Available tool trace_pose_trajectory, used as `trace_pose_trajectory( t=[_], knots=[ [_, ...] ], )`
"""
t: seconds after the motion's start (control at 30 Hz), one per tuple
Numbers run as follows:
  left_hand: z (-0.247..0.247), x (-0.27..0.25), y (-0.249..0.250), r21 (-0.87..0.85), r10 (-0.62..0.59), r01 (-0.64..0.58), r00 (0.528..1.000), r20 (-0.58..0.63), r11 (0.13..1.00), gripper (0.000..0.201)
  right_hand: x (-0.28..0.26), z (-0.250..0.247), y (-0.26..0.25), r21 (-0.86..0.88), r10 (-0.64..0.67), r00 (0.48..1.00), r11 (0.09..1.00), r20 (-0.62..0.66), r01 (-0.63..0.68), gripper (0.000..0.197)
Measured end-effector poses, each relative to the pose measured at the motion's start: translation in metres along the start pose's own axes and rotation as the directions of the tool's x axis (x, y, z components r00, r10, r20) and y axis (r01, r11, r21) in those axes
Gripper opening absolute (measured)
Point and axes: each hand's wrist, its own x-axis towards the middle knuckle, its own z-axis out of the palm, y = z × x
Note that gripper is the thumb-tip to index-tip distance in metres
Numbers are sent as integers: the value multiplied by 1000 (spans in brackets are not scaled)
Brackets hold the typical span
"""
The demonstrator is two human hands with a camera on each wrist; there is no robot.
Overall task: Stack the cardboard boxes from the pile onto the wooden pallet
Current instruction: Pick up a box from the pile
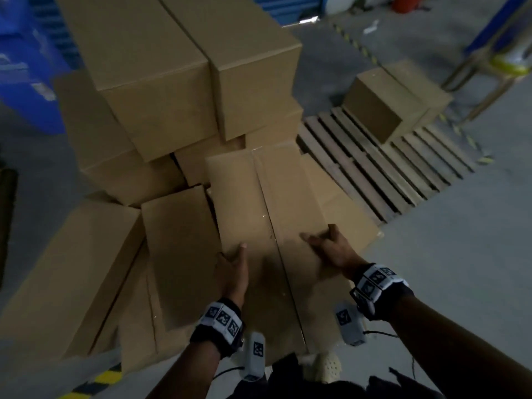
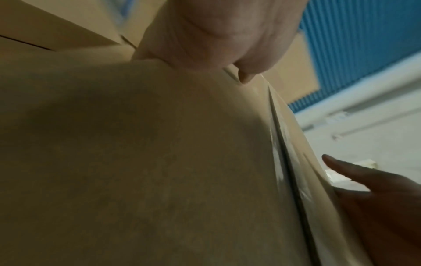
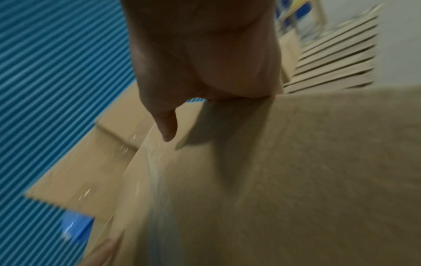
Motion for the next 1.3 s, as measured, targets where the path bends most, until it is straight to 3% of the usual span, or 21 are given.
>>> trace_pose_trajectory(
  t=[0.13, 0.27, 0.4, 0.53, 0.67, 0.9, 1.03, 1.23, 1.3],
  knots=[
    [48, -58, 35, -75, 214, -207, 971, 109, 976, 104, -22, -72, 43, 149, -26, 993, 988, -114, 43, 66],
    [118, -124, 74, 13, 318, -324, 935, 158, 946, 74, -45, -157, 88, 293, -62, 960, 945, -274, 145, 71],
    [196, -180, 109, -36, 443, -446, 874, 201, 894, 64, -62, -247, 128, 385, -77, 927, 894, -366, 227, 65],
    [270, -230, 147, -71, 547, -547, 803, 236, 834, 63, -80, -335, 148, 402, -115, 864, 850, -491, 342, 59],
    [330, -277, 177, -146, 622, -608, 735, 270, 781, 51, -91, -407, 162, 379, -155, 819, 828, -552, 412, 75],
    [429, -304, 231, -266, 694, -641, 663, 280, 720, 47, -53, -500, 169, 319, -180, 742, 820, -646, 476, 65],
    [503, -292, 266, -277, 717, -662, 651, 247, 697, 41, 2, -561, 168, 302, -193, 726, 817, -660, 492, 72],
    [621, -266, 329, -241, 651, -606, 723, 230, 758, 47, 105, -662, 152, 280, -202, 737, 835, -645, 474, 91],
    [652, -261, 355, -234, 650, -607, 727, 221, 759, 47, 134, -695, 143, 279, -201, 736, 836, -646, 473, 91]
  ],
)
